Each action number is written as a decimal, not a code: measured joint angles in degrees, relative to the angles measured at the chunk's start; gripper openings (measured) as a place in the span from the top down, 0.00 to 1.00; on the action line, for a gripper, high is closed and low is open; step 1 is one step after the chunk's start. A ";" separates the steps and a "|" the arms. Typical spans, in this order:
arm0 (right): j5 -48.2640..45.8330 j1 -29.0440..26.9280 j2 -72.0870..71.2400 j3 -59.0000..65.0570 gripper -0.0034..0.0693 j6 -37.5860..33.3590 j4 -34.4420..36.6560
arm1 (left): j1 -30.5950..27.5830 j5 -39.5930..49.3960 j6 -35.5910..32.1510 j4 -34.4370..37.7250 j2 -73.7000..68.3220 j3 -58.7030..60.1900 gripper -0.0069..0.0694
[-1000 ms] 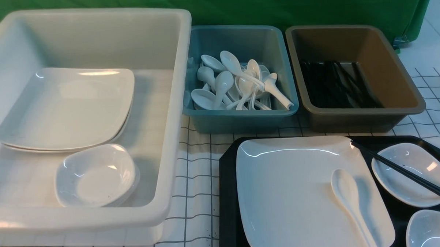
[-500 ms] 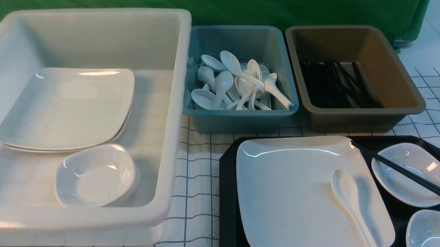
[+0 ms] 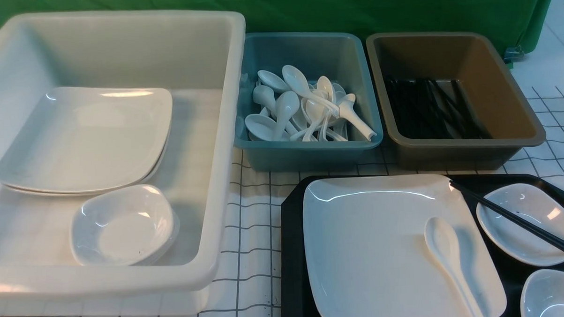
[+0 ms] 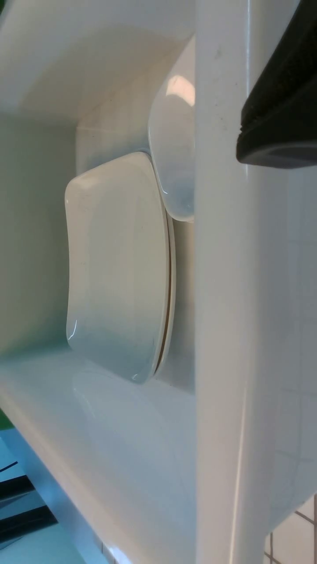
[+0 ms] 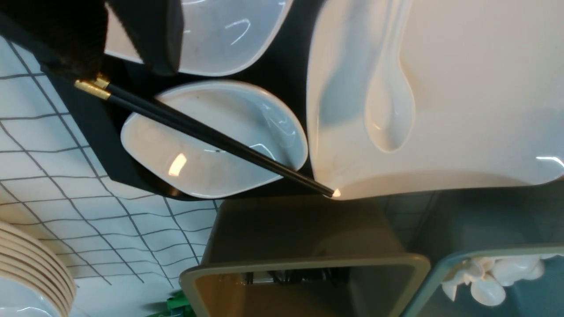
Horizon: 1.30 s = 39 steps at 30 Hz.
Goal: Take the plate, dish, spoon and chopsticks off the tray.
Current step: Use the right arm to grab a pair of chopsticks from the plate
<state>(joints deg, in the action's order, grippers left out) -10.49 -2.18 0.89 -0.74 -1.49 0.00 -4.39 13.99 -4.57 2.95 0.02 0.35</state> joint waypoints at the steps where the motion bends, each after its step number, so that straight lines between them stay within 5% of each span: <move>1: 0.00 0.38 0.00 0.00 0.62 0.00 0.00 | 0.00 0.00 0.07 0.00 0.00 0.00 0.88; 18: 5.15 0.72 0.00 0.55 0.62 0.78 0.00 | 0.00 0.00 0.06 0.00 0.00 0.00 0.88; 21: 5.40 0.72 0.00 0.55 0.62 12.53 5.38 | 0.00 0.00 -0.05 0.00 0.00 0.00 0.88; 22: 5.54 0.72 0.00 0.55 0.62 25.15 8.40 | 0.00 0.00 -0.05 0.00 0.00 0.00 0.88; 26: 5.66 0.72 0.00 0.55 0.62 45.16 10.78 | 0.00 0.00 -0.05 0.00 0.00 0.00 0.88; 35: 7.60 0.72 0.00 0.55 0.62 54.70 11.74 | 0.00 0.00 -0.05 0.00 0.00 0.00 0.88; 39: 27.40 0.72 0.00 0.40 0.74 56.82 11.86 | 0.00 0.00 0.01 0.00 0.00 0.00 0.88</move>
<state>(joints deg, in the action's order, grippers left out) 16.91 -1.46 0.89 -0.34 55.33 11.86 -4.39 13.99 -4.56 2.95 0.02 0.35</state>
